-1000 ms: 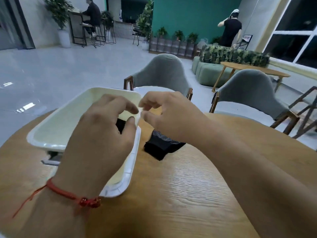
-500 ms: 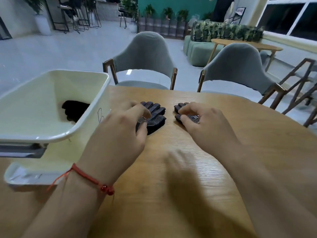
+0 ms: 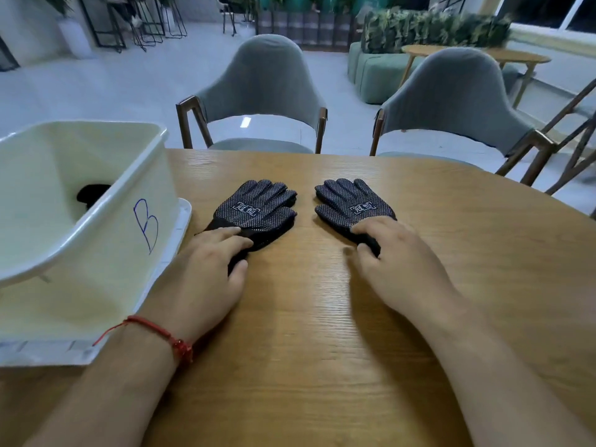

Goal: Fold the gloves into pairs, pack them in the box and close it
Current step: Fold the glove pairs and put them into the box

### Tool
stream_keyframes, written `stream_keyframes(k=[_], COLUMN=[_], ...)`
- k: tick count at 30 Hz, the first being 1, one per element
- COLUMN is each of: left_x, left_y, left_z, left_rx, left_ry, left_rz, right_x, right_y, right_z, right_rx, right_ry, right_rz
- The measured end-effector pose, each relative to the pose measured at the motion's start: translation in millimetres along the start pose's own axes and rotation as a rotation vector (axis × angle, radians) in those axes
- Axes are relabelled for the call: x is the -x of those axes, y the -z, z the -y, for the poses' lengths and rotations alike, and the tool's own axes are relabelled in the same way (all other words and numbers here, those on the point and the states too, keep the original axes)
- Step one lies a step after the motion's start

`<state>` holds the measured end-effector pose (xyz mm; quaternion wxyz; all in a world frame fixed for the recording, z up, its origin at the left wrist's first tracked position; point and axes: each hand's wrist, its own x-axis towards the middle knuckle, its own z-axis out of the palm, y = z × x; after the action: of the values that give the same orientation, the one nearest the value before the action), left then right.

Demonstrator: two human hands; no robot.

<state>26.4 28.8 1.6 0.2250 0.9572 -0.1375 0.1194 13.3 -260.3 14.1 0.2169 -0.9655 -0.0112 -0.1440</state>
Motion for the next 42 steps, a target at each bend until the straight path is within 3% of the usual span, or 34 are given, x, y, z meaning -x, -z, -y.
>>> stream_keyframes(k=[11, 16, 23, 27, 29, 33, 35, 39, 42], left_x=[9, 17, 40, 41, 37, 34, 34, 35, 37], left_y=[2, 14, 9, 9, 5, -3, -2, 2, 3], left_z=[-1, -27, -52, -51, -42, -32, -33, -38, -39], left_rx=[0.097, 0.141, 0.234, 0.392, 0.337, 0.192, 0.152, 0.063, 0.053], left_ry=[-0.009, -0.186, -0.542, -0.441, -0.377, -0.327, -0.316, -0.336, -0.333], left_rz=[-0.024, -0.076, 0.354, 0.231, 0.164, 0.207, 0.226, 0.197, 0.176], right_x=[3, 5, 7, 7, 6, 8, 8, 11, 12], right_y=[-6, -4, -6, -9, -8, -5, -3, 11, 14], right_z=[5, 9, 10, 10, 10, 13, 16, 22, 21], right_rx=[0.096, 0.063, 0.130, 0.164, 0.177, 0.153, 0.114, 0.001, -0.068], right_ry=[-0.023, -0.021, -0.027, -0.022, -0.031, -0.027, -0.010, -0.064, -0.064], right_rz=[0.057, -0.004, 0.040, 0.051, 0.070, 0.047, -0.023, -0.324, -0.313])
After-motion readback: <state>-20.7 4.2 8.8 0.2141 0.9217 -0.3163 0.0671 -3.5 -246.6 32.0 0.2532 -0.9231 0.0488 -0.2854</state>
